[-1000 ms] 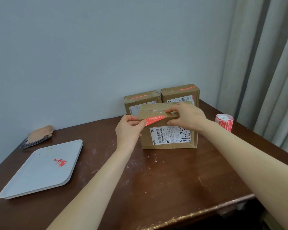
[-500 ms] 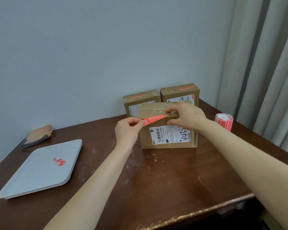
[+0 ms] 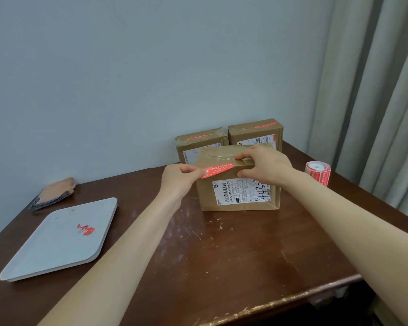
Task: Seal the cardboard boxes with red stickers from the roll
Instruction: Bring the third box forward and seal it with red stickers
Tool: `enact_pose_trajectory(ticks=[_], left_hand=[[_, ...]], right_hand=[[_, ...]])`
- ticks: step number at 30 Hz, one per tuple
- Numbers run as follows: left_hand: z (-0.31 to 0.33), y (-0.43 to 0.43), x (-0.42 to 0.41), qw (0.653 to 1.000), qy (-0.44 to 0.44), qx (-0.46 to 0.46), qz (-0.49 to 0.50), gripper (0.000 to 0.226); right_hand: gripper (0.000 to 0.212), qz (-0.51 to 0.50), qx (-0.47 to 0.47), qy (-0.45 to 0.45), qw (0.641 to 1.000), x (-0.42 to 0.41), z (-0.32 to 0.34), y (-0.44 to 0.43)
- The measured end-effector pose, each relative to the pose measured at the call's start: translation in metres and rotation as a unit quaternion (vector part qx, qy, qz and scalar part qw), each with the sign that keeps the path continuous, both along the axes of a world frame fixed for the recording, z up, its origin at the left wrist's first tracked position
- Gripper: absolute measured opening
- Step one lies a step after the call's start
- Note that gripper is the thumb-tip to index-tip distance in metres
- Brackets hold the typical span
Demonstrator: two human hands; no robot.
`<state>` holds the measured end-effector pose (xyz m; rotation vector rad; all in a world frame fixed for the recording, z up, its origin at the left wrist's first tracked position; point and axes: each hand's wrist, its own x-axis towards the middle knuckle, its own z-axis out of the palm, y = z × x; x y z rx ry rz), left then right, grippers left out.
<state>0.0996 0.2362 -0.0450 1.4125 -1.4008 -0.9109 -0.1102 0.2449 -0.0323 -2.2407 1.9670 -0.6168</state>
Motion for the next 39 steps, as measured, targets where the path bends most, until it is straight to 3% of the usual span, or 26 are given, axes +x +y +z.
enact_pose_trajectory(ticks=[39], left_hand=[[0.021,-0.011,0.011,0.992,0.048,0.088,-0.071,0.011]], right_hand=[[0.050,0.005,-0.003,-0.004,1.000,-0.002,0.002,0.002]])
